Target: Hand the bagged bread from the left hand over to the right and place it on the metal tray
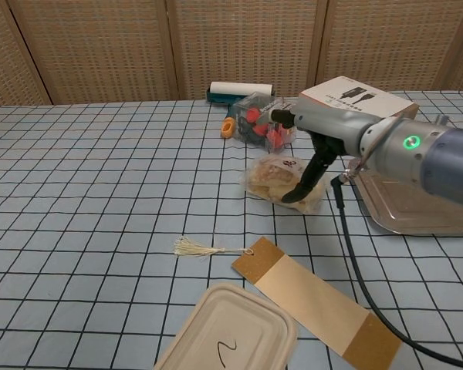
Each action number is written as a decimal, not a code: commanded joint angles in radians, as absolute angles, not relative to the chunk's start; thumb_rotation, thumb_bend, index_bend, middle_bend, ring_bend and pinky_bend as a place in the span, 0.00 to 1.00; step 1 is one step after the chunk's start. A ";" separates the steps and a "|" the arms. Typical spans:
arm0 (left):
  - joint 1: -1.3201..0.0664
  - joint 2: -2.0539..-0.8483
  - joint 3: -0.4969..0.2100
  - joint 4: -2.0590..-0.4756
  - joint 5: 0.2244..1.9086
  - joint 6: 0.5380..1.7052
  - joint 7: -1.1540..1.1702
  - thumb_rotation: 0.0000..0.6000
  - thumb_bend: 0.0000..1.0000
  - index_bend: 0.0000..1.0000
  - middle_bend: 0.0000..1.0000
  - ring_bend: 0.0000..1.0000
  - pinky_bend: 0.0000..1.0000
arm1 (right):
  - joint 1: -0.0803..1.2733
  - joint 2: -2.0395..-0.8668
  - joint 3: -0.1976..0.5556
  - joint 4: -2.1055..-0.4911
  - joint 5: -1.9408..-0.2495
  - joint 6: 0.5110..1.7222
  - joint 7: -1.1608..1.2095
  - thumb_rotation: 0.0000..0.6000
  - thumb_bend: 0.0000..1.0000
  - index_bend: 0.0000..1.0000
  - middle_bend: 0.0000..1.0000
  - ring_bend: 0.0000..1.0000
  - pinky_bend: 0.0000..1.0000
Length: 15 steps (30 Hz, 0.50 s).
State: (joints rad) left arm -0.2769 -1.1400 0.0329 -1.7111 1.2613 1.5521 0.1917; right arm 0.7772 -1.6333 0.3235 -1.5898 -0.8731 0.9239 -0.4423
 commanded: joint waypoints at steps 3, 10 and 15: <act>-0.269 -1.140 0.016 -1.702 1.267 1.529 0.181 1.00 0.00 0.00 0.00 0.00 0.00 | 0.901 -1.760 0.355 -1.395 -0.738 0.882 -0.509 1.00 0.06 0.00 0.00 0.00 0.00; -0.257 -1.135 -0.008 -1.704 1.268 1.504 0.178 1.00 0.01 0.00 0.00 0.00 0.00 | 0.930 -1.781 0.351 -1.287 -0.699 0.848 -0.488 1.00 0.06 0.00 0.00 0.00 0.00; -0.251 -1.134 -0.018 -1.710 1.276 1.488 0.181 1.00 0.01 0.00 0.00 0.00 0.00 | 0.926 -1.823 0.328 -1.213 -0.720 0.859 -0.454 1.00 0.06 0.19 0.02 0.00 0.19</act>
State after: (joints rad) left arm -0.2519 -1.1347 -0.0163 -1.7082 1.2751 1.4896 0.1800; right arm 0.9264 -1.7969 0.3419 -1.2555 -0.7086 0.8549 -0.4695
